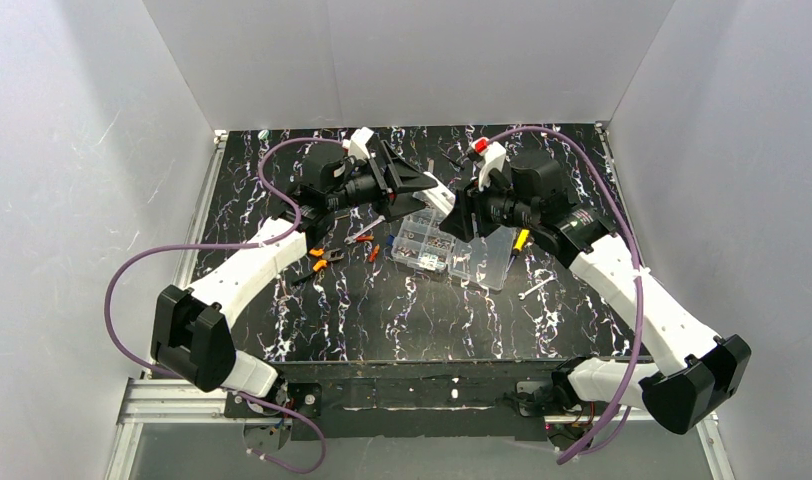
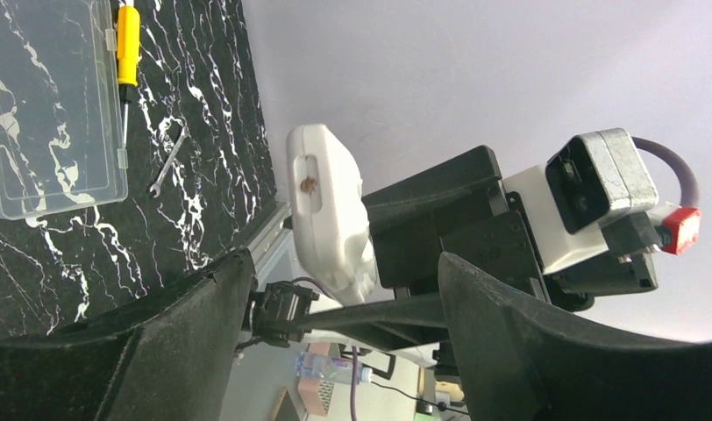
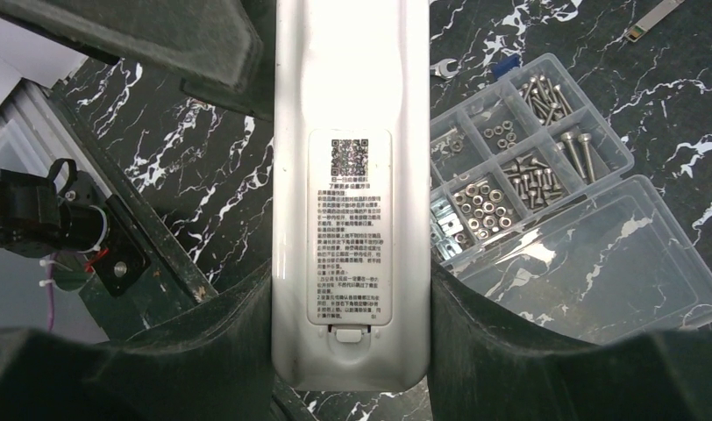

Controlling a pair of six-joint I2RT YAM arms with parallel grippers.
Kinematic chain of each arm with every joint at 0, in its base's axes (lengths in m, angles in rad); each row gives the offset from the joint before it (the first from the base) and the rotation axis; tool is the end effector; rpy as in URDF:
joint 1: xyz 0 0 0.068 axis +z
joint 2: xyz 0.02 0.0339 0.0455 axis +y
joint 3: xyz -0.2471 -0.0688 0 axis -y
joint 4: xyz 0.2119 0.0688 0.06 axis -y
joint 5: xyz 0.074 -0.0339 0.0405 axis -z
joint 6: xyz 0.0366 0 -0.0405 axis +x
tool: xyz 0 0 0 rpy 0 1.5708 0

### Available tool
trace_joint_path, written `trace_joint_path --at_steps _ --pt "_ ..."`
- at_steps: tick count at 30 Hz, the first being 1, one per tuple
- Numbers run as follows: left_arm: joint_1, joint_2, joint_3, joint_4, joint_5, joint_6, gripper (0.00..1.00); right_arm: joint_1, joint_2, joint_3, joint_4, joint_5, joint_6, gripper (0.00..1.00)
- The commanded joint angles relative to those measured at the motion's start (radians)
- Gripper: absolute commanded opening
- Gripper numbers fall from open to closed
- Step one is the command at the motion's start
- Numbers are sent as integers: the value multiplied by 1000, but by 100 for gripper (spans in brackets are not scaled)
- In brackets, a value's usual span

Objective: Load the batteries into the remote control
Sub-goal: Adjust the remote control.

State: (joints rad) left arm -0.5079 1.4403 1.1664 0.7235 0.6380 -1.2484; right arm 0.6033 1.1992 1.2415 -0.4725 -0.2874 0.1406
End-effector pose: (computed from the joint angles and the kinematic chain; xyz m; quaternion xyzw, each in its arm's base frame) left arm 0.2526 -0.1655 0.4039 0.0649 0.5668 -0.7254 0.3852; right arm 0.1906 0.1439 0.3671 -0.2663 0.7931 0.3065 0.4540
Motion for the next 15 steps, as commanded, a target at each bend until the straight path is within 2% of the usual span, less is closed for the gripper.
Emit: trace_joint_path --at_steps 1,4,11,15 --pt "-17 -35 17 25 -48 22 75 22 -33 21 60 4 39 1" --pt "-24 -27 26 22 -60 21 71 28 -35 15 70 -18 47 1" --pt "-27 -23 28 16 -75 21 51 42 -49 1 83 -21 48 1" --pt "-27 -24 25 16 -78 20 49 45 -43 3 81 -27 44 1"
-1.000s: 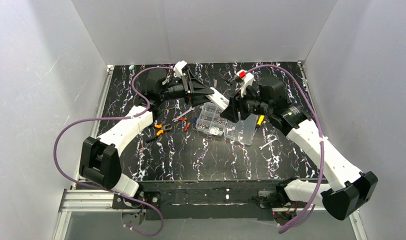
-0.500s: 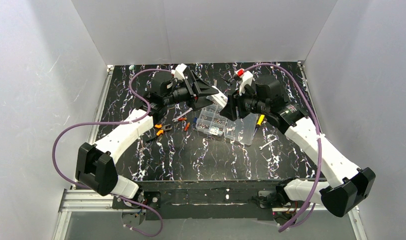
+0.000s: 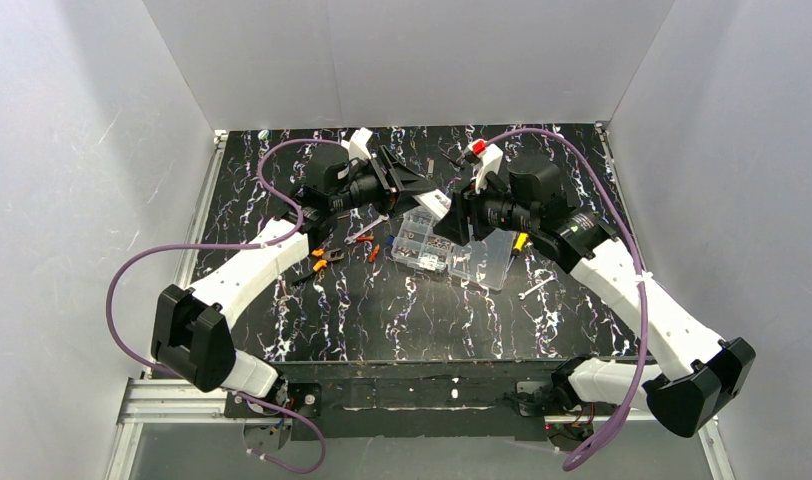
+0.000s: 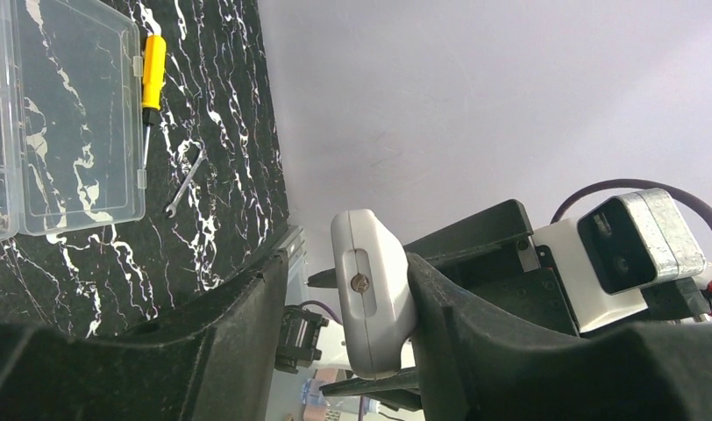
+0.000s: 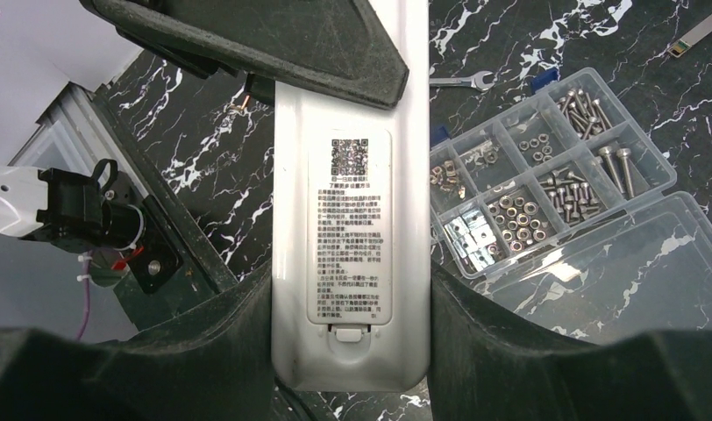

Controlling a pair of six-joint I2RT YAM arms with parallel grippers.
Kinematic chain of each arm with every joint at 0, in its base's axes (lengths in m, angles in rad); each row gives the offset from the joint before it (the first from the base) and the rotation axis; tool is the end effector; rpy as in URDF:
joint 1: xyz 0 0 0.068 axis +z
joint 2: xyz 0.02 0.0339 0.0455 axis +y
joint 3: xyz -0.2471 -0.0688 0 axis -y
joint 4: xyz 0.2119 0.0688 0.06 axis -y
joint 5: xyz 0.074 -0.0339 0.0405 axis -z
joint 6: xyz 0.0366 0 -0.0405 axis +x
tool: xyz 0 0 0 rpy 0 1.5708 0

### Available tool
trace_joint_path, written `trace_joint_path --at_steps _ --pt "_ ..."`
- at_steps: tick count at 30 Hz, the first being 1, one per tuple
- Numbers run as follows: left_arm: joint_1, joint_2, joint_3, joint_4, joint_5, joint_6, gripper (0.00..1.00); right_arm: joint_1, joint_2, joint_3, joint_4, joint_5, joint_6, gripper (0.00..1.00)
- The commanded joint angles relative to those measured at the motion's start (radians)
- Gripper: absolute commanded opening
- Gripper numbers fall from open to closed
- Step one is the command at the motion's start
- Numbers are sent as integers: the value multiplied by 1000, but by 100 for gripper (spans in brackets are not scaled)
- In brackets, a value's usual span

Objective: Load the batteries into the remote control
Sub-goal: Adjust the remote control.

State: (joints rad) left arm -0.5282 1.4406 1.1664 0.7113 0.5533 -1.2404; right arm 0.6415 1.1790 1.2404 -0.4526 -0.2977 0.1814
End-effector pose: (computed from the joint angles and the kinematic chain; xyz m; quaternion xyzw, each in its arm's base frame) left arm 0.2524 -0.1695 0.4034 0.0359 0.5645 -0.7206 0.4009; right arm 0.1812 0.1488 0.3732 -0.2677 0.7814 0.3329 0.4548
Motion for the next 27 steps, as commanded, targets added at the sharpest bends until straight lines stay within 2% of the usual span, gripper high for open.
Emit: trace_joint_path --at_steps 1,6,14,18,19,22,24,27 --pt "-7 -25 24 29 5 11 49 10 -17 6 61 -20 1 1" --pt "-7 -23 25 24 3 10 46 25 -2 17 55 -13 -3 1" --pt "-7 -22 29 -8 3 9 18 32 -3 16 56 5 -6 1" --pt "-7 -24 28 -22 2 12 0 33 -15 9 56 7 -19 1" --pt "-7 -26 28 -21 2 14 0 33 -19 7 58 6 -26 11" --pt "-7 -31 21 -11 7 24 0 35 -48 -16 74 0 -45 53" --pt "-7 -33 17 1 15 38 0 35 -69 -25 84 -7 -54 66" --pt "-5 -34 16 20 43 73 0 34 -95 -14 68 -6 -69 74"
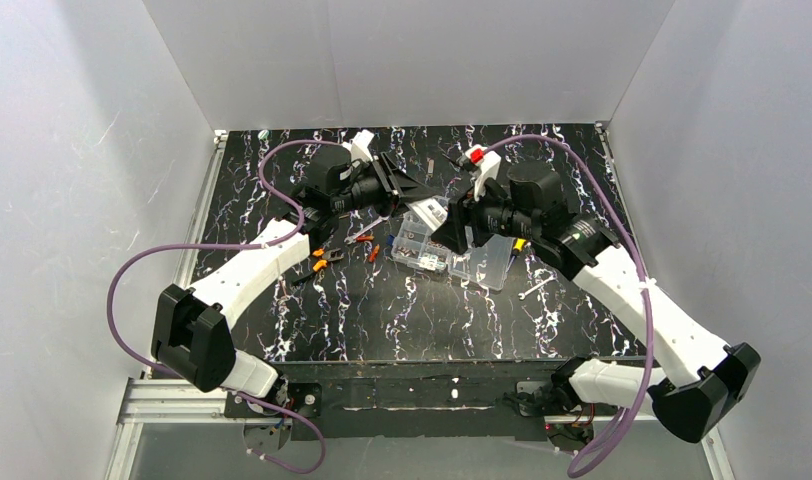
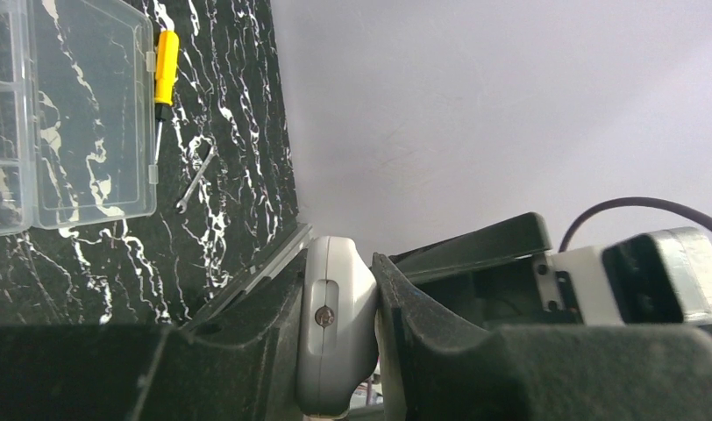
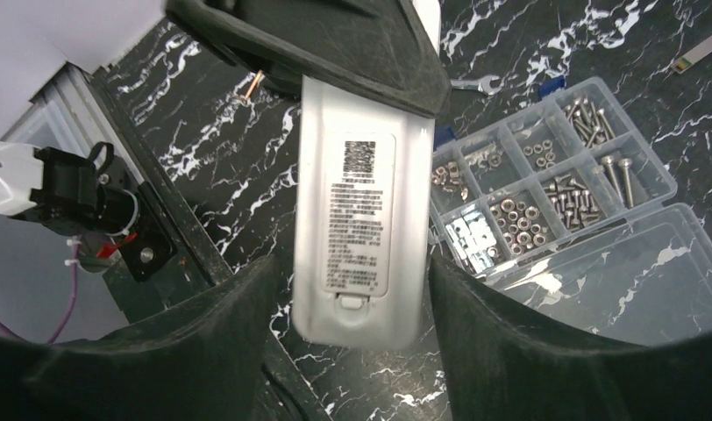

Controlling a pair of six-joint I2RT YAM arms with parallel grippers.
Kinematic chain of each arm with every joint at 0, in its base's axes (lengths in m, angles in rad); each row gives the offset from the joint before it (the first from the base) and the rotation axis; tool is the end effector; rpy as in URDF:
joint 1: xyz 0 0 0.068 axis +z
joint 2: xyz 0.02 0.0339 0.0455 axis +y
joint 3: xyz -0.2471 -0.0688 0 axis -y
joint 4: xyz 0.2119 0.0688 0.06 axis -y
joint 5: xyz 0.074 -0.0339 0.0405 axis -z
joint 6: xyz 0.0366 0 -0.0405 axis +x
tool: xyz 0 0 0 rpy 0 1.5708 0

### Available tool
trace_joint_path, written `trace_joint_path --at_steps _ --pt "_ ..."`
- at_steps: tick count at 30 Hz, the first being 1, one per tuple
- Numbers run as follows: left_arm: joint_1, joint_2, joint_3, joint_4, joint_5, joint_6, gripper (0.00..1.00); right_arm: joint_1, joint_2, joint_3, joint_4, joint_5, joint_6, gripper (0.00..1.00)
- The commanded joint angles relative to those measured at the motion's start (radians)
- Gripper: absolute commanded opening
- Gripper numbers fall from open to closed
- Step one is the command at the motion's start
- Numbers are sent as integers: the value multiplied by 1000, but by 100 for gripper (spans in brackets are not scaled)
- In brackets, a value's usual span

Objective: Load the batteries into the remote control
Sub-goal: Adjust the remote control, then remove the battery cover from the remote control.

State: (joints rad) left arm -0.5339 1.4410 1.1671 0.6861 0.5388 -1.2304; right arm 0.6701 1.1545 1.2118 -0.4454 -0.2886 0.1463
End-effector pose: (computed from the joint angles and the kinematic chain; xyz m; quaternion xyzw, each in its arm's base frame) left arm 0.2529 -0.1713 0.4012 0.0293 0.5720 -0.7154 0.4001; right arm 0.1731 0.1505 0.3703 -0.2901 0.7728 0.3286 0.4590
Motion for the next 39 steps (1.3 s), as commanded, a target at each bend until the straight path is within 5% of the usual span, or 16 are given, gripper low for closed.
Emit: trace_joint_path --at_steps 1,13,23,33,39 --pt "2 -35 15 47 71 75 0 6 -80 23 53 -12 -37 76" --pt "22 -37 -1 328 312 169 0 6 -240 9 92 137 -37 77" --pt "22 -154 -40 159 326 489 0 6 -304 -94 198 309 -46 79" --pt "21 -190 -10 -29 319 609 0 6 -336 -190 309 336 -64 78" --pt "21 -213 12 -201 200 637 0 6 -308 -185 301 359 -42 71"
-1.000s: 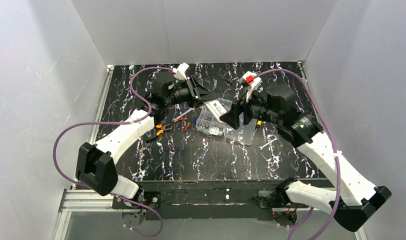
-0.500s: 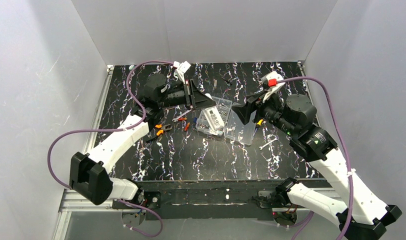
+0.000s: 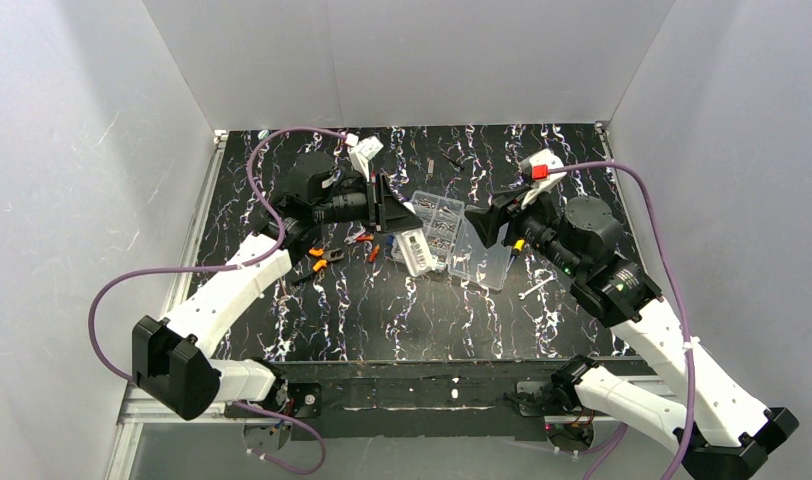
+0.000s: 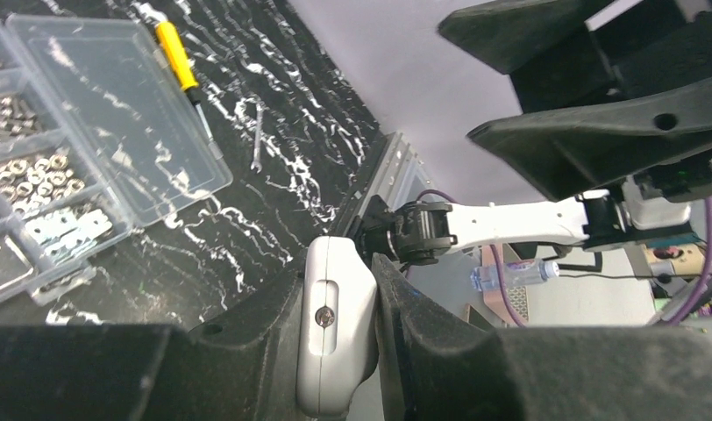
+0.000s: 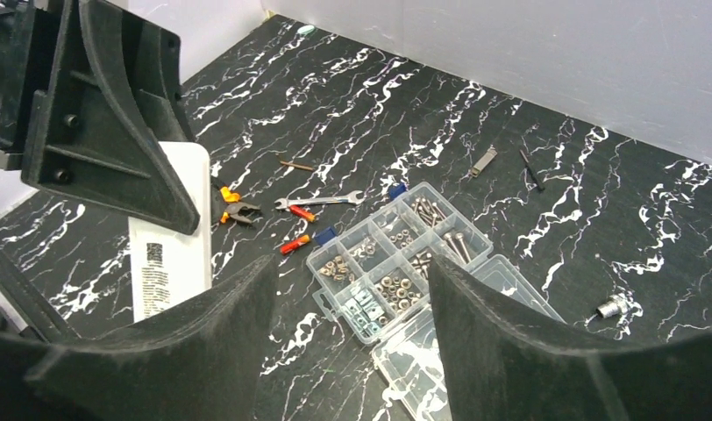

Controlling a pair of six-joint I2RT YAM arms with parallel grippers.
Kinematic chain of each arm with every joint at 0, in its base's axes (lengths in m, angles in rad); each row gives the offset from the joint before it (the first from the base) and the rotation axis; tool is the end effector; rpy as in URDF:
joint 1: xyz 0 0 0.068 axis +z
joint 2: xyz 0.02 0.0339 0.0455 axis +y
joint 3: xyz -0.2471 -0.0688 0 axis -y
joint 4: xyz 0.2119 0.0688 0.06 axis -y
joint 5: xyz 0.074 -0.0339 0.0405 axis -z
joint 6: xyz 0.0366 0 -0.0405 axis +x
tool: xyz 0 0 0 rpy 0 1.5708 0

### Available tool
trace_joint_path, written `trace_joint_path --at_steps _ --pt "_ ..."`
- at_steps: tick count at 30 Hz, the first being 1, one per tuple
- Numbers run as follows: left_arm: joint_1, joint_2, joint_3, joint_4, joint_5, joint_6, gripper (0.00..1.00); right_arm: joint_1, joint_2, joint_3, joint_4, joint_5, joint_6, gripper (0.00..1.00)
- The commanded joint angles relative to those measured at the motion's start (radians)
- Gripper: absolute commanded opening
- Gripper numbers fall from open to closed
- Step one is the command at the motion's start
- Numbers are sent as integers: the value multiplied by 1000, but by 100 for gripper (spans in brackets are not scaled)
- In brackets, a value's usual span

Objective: Load the batteries into the remote control
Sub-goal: Remove the battery cover from the remote control.

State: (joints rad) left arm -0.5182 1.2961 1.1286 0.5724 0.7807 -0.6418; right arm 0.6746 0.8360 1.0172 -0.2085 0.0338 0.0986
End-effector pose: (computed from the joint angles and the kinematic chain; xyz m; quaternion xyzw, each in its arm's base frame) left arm 0.2164 -0.1531 0.4146 0.2856 0.5277 -0.5983 0.5310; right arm 0.1277 0.1005 0.3910 -0.1922 0.6904 0.2517 0.6504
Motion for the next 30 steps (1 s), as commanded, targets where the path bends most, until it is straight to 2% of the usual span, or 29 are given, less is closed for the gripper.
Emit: trace_joint_path --at_steps 1,5,7,8,10,13,15,17,20,25,30 --pt "6 -70 51 -99 -55 48 0 2 16 10 60 36 8 68" --pt "6 -73 50 -125 -90 12 0 1 27 6 58 -17 -15 62" --pt "7 -70 51 -148 -114 -21 0 2 32 -12 69 -189 -122 60" --pt "9 -65 53 -160 -119 -40 0 2 34 -22 68 -264 -175 54" --pt "13 -52 61 -169 -110 -88 0 2 33 -36 63 -353 -225 51" --pt "15 -36 57 -158 -84 -148 0 2 19 -54 54 -495 -303 51" --pt "15 -37 44 -161 -91 -162 0 5 7 -68 41 -576 -374 56" --pt "15 -45 31 -183 -110 -166 0 8 -7 -84 35 -620 -438 60" --pt "15 -48 22 -201 -113 -178 0 13 -22 -97 13 -641 -535 62" --pt "14 -23 -27 -105 -51 -274 0 13 -19 -84 -87 -692 -704 54" --pt "3 0 -89 4 -34 -346 0 13 -6 -59 -136 -790 -752 53"
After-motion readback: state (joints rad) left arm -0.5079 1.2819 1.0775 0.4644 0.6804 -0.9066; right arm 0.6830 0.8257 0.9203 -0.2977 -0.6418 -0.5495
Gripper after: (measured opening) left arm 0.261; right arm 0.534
